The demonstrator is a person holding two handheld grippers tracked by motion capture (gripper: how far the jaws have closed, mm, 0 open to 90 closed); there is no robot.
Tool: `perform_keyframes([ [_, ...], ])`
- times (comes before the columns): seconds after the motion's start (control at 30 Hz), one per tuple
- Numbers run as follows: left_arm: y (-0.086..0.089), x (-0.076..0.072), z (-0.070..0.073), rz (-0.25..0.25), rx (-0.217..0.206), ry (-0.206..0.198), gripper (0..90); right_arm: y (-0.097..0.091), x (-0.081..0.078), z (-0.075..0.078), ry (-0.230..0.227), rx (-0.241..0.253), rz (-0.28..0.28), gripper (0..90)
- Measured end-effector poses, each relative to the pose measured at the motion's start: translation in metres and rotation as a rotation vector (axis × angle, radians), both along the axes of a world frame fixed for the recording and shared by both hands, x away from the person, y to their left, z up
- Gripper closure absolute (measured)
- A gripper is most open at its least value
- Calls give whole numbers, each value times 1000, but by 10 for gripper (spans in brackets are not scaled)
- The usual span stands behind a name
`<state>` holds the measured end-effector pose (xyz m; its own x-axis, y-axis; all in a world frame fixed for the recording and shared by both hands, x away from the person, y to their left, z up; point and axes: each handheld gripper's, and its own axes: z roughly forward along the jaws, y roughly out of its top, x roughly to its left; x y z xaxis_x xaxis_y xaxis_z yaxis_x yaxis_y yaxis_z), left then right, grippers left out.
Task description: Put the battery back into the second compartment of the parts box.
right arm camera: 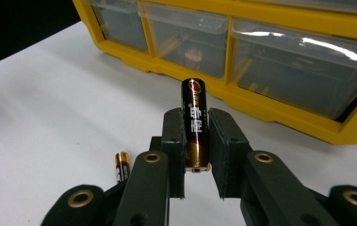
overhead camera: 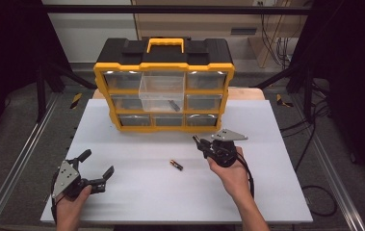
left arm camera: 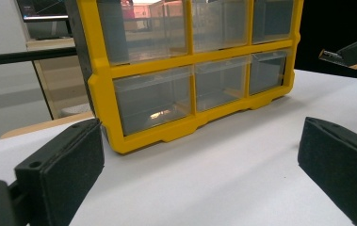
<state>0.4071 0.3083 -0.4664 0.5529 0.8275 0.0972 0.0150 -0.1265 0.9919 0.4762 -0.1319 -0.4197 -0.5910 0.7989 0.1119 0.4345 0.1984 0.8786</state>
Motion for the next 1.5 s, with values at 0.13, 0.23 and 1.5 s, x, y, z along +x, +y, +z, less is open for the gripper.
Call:
perform_keyframes([
  [0.13, 0, 0, 0, 0, -3, -1, 7, -2, -1, 6, -11, 15, -3, 771],
  [0.23, 1, -1, 0, 0, -3, 0, 7, -4, -2, 11, -18, 30, -7, 771],
  [1.5, 0, 0, 0, 0, 7, 0, 7, -15, -4, 90, -127, 89, -5, 771],
])
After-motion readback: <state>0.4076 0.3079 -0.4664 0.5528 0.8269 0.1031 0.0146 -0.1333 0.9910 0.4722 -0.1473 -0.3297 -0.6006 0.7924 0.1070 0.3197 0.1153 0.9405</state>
